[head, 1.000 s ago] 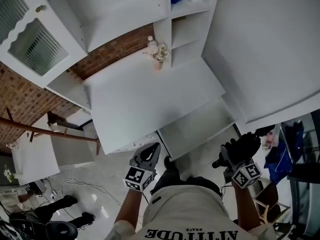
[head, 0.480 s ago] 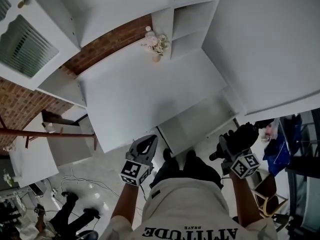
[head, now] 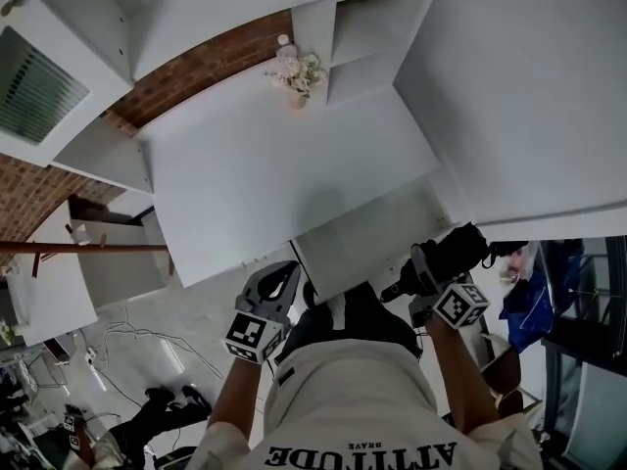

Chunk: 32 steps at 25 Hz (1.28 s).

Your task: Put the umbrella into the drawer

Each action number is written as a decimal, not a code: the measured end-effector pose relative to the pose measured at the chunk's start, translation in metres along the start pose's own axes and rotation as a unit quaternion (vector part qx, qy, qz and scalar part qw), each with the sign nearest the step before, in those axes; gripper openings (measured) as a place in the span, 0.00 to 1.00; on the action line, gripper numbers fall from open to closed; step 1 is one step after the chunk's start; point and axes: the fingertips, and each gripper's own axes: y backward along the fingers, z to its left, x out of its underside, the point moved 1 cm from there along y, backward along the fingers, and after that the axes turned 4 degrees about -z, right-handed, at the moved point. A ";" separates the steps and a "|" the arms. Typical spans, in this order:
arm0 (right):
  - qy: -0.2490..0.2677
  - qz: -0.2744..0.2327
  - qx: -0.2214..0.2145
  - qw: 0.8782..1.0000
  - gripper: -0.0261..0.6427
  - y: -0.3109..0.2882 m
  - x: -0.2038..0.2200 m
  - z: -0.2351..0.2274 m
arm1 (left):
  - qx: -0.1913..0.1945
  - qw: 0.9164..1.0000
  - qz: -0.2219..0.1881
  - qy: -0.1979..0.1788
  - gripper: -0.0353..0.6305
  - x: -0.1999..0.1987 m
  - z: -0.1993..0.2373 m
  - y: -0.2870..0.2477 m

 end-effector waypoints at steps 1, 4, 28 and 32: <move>-0.009 0.005 0.002 1.000 0.42 -0.007 0.000 -0.007 | -0.005 1.000 -0.001 0.004 0.09 -0.001 0.000 -0.004; -0.025 0.029 0.012 0.999 0.42 -0.029 0.004 -0.032 | -0.022 1.000 -0.005 0.020 0.09 -0.004 -0.002 -0.016; -0.184 0.210 0.085 0.956 0.41 -0.156 0.127 -0.182 | -0.088 0.990 0.067 0.086 0.09 0.048 -0.008 -0.101; -0.217 0.227 0.121 0.942 0.42 -0.167 0.156 -0.204 | -0.098 0.987 0.082 0.102 0.09 0.060 -0.007 -0.108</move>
